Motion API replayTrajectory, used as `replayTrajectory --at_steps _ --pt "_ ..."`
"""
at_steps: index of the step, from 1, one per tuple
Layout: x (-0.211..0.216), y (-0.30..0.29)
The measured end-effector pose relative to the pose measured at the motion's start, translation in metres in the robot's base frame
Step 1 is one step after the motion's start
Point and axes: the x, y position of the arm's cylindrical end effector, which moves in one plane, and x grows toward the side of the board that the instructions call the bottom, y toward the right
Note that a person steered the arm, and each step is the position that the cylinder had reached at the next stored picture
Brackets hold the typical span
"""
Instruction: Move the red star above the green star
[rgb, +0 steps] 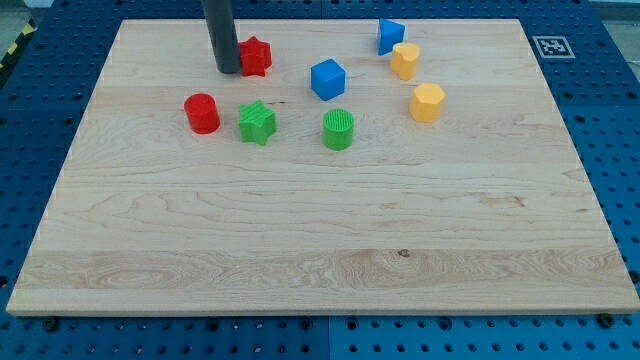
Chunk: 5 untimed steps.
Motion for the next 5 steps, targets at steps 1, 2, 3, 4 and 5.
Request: replayTrajectory --at_steps 1,2,3,4,5 --pt "0.025 0.000" --pt "0.038 0.003" --pt "0.038 0.013" --pt "0.032 0.038" --pt "0.032 0.039"
